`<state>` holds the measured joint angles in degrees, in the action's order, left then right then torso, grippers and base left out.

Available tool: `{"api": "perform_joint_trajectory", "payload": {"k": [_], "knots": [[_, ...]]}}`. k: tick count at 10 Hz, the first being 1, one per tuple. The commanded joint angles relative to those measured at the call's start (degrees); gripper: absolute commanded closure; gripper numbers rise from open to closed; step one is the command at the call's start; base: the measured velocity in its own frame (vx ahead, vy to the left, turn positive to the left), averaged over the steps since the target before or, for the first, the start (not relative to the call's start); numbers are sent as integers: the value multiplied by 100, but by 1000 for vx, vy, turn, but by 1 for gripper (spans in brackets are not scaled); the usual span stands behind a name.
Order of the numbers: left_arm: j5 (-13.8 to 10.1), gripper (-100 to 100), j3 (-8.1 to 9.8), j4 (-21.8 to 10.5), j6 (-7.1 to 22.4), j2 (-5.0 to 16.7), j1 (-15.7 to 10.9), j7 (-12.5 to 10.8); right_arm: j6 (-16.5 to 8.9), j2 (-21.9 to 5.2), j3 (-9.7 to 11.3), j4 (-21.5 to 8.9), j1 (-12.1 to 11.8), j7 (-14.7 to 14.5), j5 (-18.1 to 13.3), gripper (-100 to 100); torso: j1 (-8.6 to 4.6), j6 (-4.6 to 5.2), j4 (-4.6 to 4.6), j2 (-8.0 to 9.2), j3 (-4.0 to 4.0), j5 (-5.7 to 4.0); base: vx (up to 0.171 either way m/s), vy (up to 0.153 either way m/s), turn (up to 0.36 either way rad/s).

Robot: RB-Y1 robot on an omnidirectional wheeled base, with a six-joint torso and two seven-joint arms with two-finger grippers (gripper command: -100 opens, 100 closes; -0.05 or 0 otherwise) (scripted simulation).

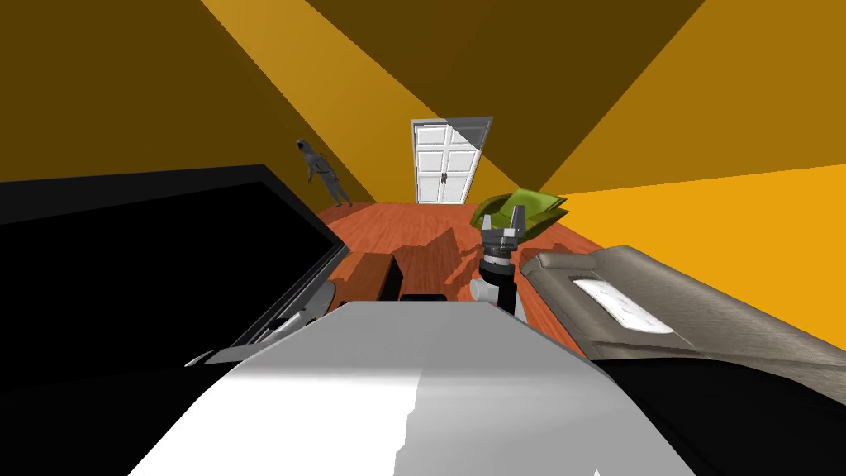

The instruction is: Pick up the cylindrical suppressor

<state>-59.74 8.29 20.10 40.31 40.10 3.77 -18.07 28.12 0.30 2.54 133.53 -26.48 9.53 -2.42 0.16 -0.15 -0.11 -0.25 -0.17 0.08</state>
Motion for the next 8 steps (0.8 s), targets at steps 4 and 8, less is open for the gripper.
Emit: {"api": "perform_joint_trajectory", "payload": {"k": [4,8], "knots": [[104,100,-320,271,167,98,-195,63,0,0,-1,0,-1,0,0,0,-1,-11,0,10,5,-2,47,-15,189],[119,100,-453,233,203,138,-365,198,0,0,0,0,1,0,0,0,-1,4,3,12,7,-7,51,-13,135]]}}
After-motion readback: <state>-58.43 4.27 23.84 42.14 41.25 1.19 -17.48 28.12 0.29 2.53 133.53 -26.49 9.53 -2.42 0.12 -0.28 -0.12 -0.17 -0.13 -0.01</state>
